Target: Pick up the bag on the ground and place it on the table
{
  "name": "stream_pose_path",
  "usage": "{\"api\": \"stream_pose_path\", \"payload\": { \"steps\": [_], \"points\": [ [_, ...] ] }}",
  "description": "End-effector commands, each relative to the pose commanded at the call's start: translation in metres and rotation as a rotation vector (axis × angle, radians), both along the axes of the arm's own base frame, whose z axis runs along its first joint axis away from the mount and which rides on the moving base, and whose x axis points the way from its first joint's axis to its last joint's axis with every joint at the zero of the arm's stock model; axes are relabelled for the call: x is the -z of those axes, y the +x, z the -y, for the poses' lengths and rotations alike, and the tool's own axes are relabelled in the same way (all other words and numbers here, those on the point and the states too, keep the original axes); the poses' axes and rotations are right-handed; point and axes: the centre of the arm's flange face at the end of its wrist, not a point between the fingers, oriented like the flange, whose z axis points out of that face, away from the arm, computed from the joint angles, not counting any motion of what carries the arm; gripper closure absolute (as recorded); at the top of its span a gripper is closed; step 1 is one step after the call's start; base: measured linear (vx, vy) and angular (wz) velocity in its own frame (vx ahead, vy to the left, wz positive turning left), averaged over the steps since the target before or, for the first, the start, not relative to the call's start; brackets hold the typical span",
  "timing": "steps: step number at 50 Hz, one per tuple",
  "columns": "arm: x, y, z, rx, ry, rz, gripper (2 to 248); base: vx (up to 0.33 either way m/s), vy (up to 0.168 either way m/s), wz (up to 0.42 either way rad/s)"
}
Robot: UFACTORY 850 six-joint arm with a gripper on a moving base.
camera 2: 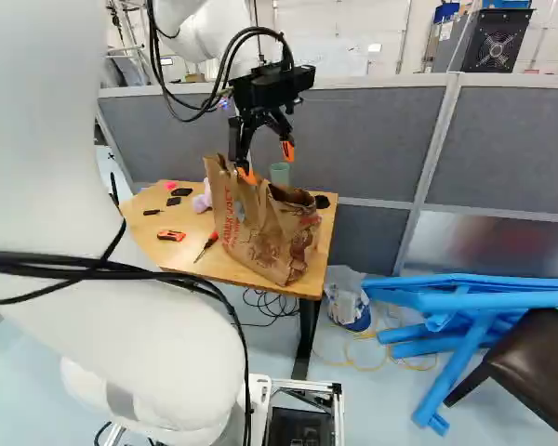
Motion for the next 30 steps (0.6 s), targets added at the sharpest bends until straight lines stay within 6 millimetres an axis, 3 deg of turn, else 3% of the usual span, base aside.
{"api": "stream_pose_path", "payload": {
  "steps": [30],
  "points": [
    [-0.0035,-0.0015,-0.0009,-0.002,0.000,0.008,3,0.000,0.000,0.000]
  ]
}}
